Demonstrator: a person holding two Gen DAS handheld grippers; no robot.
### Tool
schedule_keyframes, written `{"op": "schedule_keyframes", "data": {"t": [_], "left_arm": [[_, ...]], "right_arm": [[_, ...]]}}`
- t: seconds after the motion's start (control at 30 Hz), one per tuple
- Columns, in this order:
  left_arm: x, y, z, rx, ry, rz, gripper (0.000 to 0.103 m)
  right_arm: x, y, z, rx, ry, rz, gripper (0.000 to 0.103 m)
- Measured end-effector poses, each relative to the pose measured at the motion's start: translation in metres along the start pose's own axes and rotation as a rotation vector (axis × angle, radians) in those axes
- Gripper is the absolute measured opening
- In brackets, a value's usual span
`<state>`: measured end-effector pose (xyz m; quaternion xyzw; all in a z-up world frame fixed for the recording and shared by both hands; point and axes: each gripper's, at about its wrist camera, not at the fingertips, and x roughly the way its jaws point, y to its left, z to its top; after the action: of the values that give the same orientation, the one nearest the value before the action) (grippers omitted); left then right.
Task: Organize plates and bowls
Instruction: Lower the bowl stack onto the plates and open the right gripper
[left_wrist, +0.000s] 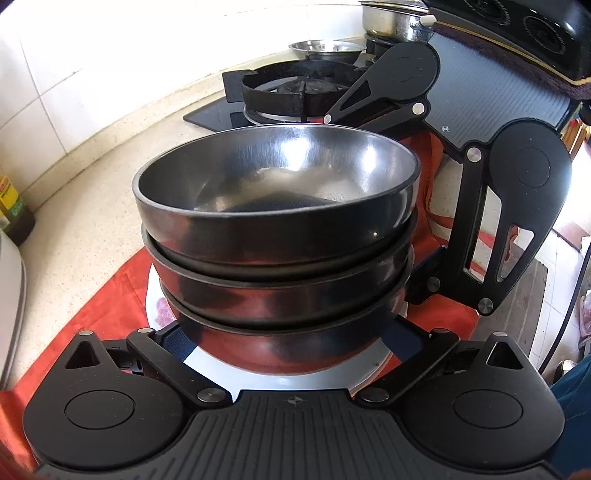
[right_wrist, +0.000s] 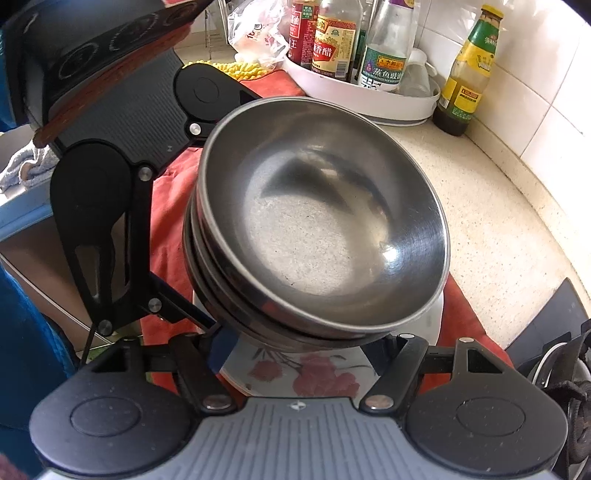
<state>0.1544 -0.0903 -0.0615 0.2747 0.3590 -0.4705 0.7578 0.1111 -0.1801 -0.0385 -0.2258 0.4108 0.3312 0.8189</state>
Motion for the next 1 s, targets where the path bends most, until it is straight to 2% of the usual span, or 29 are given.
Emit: {"op": "schedule_keyframes", "data": {"t": [0.07, 0.13, 0.27, 0.33, 0.43, 0.47, 0.6, 0.8, 0.93, 1.0], "left_arm": [[0.005, 0.001, 0.004, -0.006, -0.001, 0.0, 0.103], [-0.01, -0.002, -0.002, -0.011, -0.006, 0.002, 0.103], [-0.003, 0.0, 0.005, -0.021, -0.011, 0.014, 0.102], [-0.002, -0.004, 0.01, -0.002, -0.004, 0.058, 0.102], [-0.006, -0.014, 0.009, 0.097, 0.008, 0.149, 0.103], [-0.008, -0.015, 0.008, 0.111, 0.013, 0.154, 0.103], [-0.017, -0.015, 0.001, 0.086, 0.026, 0.14, 0.103], [-0.029, -0.018, -0.011, 0.02, 0.027, 0.125, 0.103], [-0.045, -0.022, -0.019, -0.065, 0.011, 0.147, 0.103], [-0.054, -0.026, -0.023, -0.12, 0.008, 0.195, 0.103]], "right_arm": [[0.0, 0.002, 0.0, -0.004, 0.0, -0.008, 0.069], [-0.001, 0.002, 0.0, -0.011, 0.009, -0.018, 0.069], [-0.003, 0.003, 0.001, -0.066, 0.04, -0.08, 0.069], [-0.004, 0.003, 0.0, -0.092, 0.04, -0.11, 0.069], [-0.003, 0.004, 0.0, -0.112, 0.036, -0.142, 0.069], [-0.003, 0.005, 0.0, -0.111, 0.035, -0.137, 0.069], [-0.006, 0.007, -0.002, -0.111, 0.033, -0.121, 0.069], [-0.023, 0.006, -0.012, -0.057, 0.034, -0.141, 0.07], [-0.047, 0.015, -0.025, 0.061, -0.014, -0.15, 0.07], [-0.059, 0.023, -0.032, 0.153, -0.059, -0.168, 0.071]]}}
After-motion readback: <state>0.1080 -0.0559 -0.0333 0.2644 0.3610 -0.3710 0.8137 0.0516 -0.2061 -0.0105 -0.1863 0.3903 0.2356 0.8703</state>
